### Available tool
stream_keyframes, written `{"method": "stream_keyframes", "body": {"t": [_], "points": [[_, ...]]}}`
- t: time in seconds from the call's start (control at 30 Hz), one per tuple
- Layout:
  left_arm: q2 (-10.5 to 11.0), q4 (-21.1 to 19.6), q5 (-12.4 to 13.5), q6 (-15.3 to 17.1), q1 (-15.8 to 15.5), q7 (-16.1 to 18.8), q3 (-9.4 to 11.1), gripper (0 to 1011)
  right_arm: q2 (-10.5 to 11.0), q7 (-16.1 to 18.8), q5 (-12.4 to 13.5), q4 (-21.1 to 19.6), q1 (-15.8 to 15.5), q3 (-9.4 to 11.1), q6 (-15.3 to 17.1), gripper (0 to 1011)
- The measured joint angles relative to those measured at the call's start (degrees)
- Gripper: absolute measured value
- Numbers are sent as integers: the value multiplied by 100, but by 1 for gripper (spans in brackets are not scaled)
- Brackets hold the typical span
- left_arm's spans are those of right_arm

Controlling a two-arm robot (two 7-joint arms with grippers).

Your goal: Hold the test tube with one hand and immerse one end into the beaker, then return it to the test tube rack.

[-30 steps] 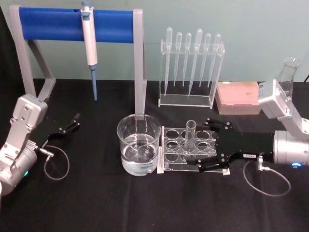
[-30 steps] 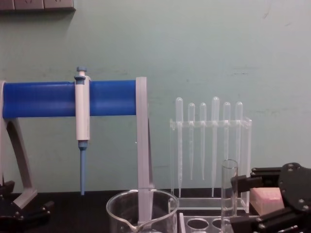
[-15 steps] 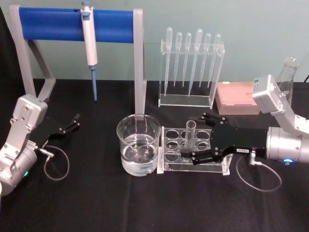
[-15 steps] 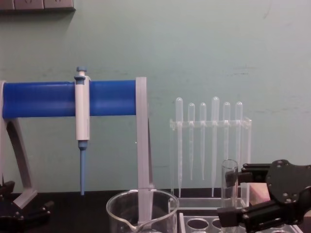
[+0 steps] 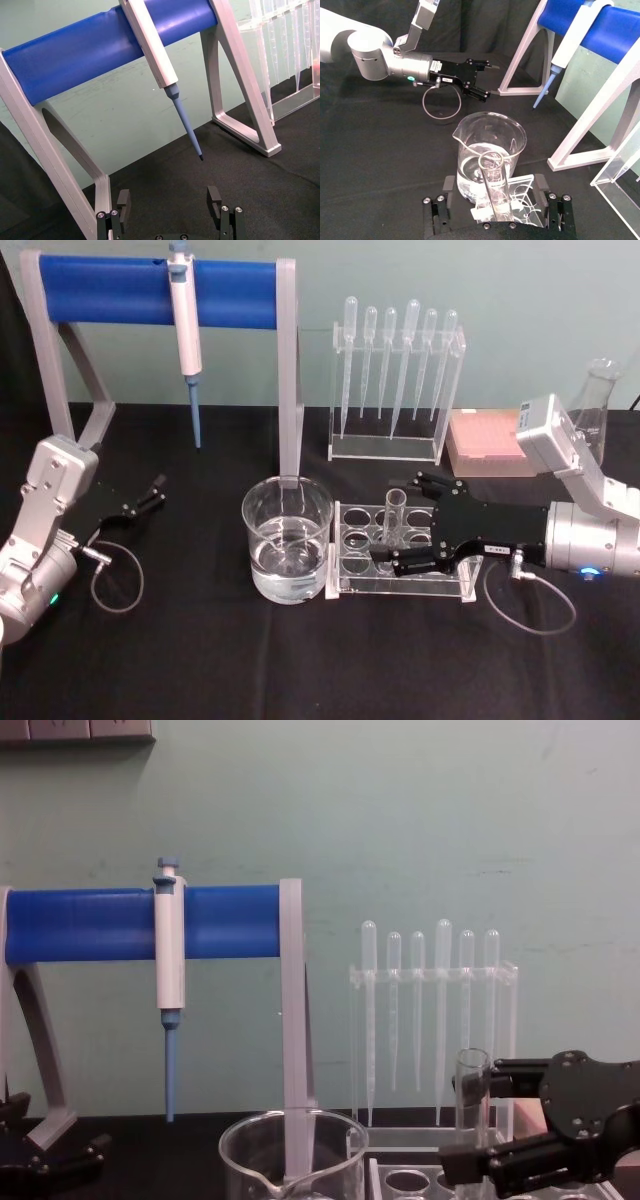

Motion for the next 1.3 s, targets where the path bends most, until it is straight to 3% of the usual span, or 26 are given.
{"method": "stream_keyframes", "body": {"t": [0.2, 0.83, 1.3], "points": [[0, 0, 0, 0, 0, 0, 0, 1000, 7, 2, 2, -9, -3, 4, 0, 875], [0, 0, 0, 0, 0, 0, 0, 1000, 17, 11, 3, -24, -9, 14, 2, 282], [0, 0, 0, 0, 0, 0, 0, 1000, 27, 15, 3, -26, -3, 15, 3, 250]]}}
